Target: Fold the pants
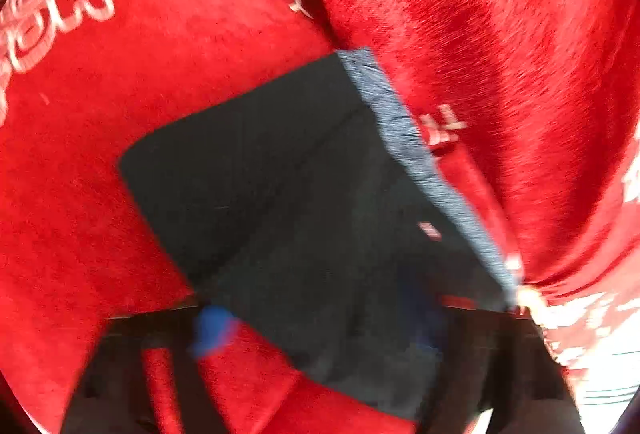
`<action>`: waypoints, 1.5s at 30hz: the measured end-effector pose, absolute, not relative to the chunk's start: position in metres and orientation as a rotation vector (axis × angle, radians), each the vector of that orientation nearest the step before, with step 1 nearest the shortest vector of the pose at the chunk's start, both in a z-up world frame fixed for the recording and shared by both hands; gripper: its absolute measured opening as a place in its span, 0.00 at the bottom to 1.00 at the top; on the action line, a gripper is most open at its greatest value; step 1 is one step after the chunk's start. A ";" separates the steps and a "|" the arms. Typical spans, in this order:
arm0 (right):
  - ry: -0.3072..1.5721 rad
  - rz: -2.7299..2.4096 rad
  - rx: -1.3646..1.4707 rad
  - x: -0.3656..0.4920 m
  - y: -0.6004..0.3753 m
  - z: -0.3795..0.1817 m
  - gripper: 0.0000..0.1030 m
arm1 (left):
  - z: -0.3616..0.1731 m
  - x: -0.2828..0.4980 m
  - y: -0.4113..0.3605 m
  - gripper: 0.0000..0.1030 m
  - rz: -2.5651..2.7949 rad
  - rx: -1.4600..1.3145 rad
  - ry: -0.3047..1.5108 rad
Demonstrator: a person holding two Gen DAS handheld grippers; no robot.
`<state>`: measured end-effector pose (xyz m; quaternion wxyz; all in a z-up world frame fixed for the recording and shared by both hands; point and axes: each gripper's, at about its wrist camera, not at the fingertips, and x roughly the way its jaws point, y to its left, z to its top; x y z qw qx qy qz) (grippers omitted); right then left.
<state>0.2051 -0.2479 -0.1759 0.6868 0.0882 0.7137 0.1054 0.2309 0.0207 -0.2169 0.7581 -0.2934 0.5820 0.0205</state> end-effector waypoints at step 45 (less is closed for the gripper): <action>1.350 0.733 0.607 0.363 -0.301 -0.060 0.18 | -0.024 0.151 -0.277 0.32 -0.396 0.415 0.760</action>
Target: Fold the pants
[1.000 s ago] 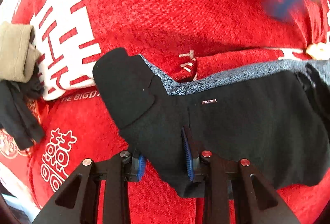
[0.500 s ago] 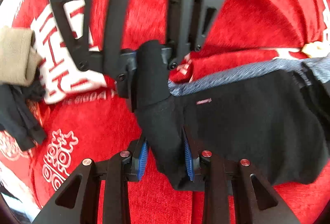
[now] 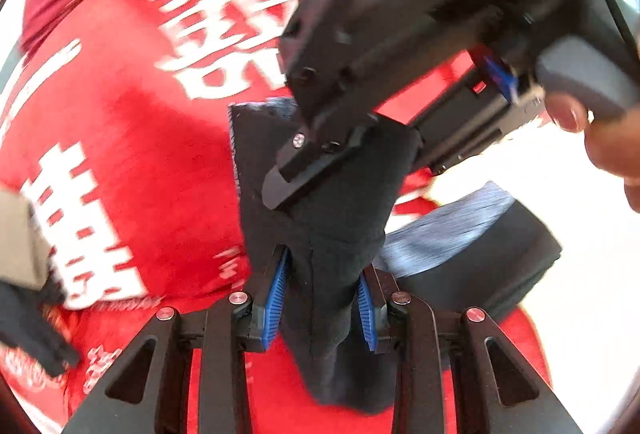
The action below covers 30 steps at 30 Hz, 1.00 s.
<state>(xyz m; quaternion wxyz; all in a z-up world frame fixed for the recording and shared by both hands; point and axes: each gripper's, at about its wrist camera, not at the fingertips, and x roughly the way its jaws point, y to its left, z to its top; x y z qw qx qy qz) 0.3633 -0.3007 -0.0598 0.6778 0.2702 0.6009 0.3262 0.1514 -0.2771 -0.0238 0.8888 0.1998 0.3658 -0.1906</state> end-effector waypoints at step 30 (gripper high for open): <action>1.307 0.089 0.567 0.233 -0.538 -0.143 0.25 | -0.114 0.194 -0.287 0.81 -0.224 0.328 1.278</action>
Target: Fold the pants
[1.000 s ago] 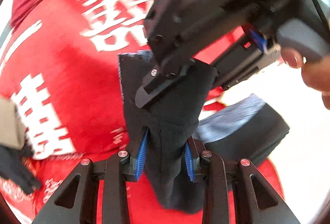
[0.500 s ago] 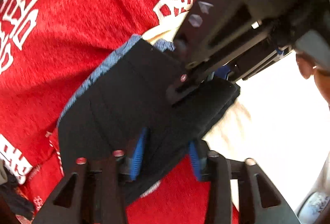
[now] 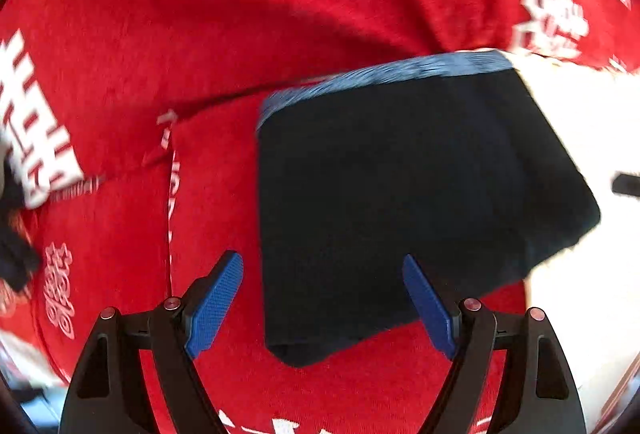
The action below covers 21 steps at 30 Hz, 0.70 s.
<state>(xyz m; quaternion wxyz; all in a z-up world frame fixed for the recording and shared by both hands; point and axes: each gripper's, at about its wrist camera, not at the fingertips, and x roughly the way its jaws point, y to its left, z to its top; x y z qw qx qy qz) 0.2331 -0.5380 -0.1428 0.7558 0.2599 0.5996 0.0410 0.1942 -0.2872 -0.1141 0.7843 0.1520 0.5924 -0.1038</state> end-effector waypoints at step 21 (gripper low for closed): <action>1.387 0.078 0.461 0.236 -0.474 -0.163 0.37 | -0.138 0.195 -0.277 1.00 -0.161 0.310 1.389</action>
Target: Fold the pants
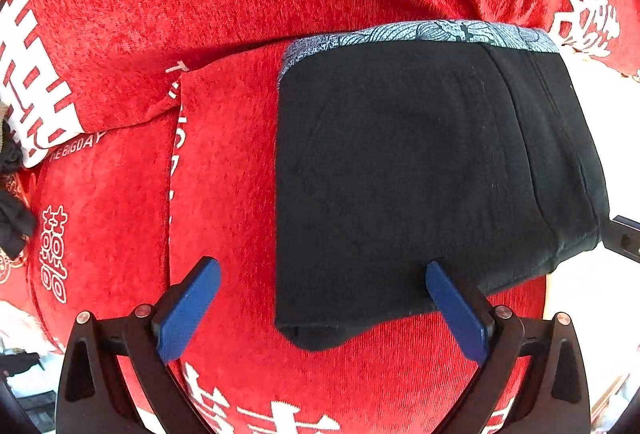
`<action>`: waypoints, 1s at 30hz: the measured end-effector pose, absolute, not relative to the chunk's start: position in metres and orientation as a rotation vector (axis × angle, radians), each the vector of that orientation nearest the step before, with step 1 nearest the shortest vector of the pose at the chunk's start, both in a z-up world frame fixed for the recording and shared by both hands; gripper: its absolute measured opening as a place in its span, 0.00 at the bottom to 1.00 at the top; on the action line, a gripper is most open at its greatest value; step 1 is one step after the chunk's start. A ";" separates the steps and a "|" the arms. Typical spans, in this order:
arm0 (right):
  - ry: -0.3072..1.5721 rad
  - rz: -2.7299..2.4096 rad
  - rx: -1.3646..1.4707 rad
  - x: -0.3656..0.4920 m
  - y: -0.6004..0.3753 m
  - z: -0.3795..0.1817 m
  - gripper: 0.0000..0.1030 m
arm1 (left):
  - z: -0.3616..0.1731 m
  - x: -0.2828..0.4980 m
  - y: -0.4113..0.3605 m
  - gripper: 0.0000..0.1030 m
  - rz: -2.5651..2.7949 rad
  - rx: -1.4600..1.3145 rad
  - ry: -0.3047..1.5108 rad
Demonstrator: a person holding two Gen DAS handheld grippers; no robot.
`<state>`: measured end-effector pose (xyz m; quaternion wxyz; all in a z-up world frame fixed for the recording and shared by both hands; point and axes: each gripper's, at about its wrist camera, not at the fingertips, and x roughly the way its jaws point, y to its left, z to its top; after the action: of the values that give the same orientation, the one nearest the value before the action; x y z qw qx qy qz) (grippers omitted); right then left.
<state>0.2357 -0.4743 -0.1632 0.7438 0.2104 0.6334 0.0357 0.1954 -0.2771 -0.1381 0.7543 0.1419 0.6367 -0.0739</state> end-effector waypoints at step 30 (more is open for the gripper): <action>1.443 0.022 0.704 0.143 -0.497 -0.163 0.75 | -0.133 0.186 -0.233 1.00 -0.160 0.220 1.486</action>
<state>0.1429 -0.4967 -0.1634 0.6946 0.3154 0.6465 0.0097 0.1864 -0.2335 -0.1334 0.7281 0.0998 0.6743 -0.0728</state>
